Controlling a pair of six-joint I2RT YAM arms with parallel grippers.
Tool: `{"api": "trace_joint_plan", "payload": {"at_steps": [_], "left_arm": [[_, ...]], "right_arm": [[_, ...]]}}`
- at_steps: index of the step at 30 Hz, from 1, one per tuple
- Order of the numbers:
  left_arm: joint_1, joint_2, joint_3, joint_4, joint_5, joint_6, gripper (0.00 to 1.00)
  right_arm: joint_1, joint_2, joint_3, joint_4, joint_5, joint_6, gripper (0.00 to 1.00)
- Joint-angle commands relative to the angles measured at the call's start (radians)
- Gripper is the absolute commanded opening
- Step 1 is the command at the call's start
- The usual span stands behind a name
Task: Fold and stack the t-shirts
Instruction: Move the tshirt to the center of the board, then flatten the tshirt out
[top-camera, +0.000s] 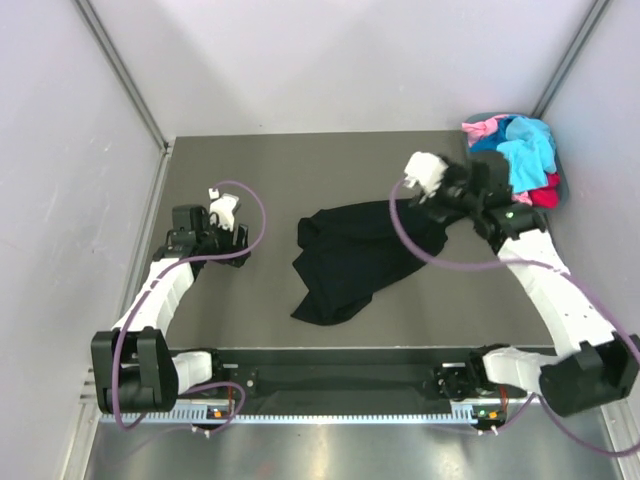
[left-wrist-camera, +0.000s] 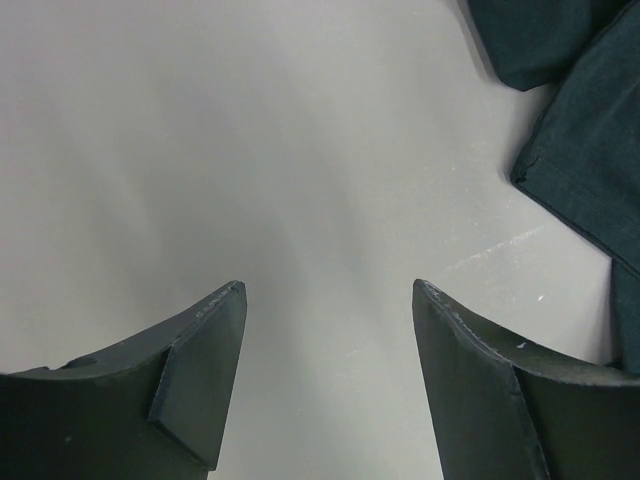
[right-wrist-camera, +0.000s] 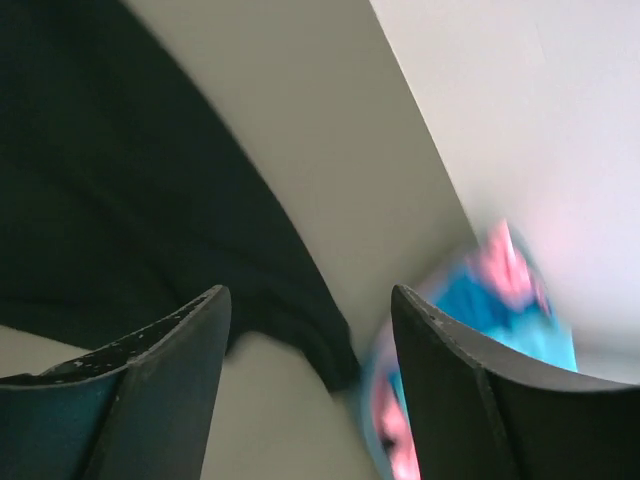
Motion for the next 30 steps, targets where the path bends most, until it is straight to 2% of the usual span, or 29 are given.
{"api": "trace_joint_plan", "payload": {"at_steps": [1,5,14,23,30], "left_arm": [[0.003,-0.003,-0.002,0.042,0.003,0.026,0.72],[0.003,0.031,0.026,0.017,-0.018,0.031,0.73],[0.006,0.126,0.078,-0.05,-0.106,0.034,0.7],[0.005,0.155,0.08,-0.046,-0.129,0.034,0.68],[0.006,0.141,0.078,-0.046,-0.135,0.029,0.68]], "right_arm": [[0.192,-0.045,0.033,-0.208,-0.187,-0.034,0.65],[0.49,-0.02,-0.067,-0.168,-0.041,-0.109,0.6],[0.771,0.166,-0.138,-0.081,0.019,-0.117,0.49],[0.967,0.326,-0.104,0.016,0.032,-0.065,0.48],[0.997,0.404,-0.064,0.042,0.032,-0.05,0.46]]}}
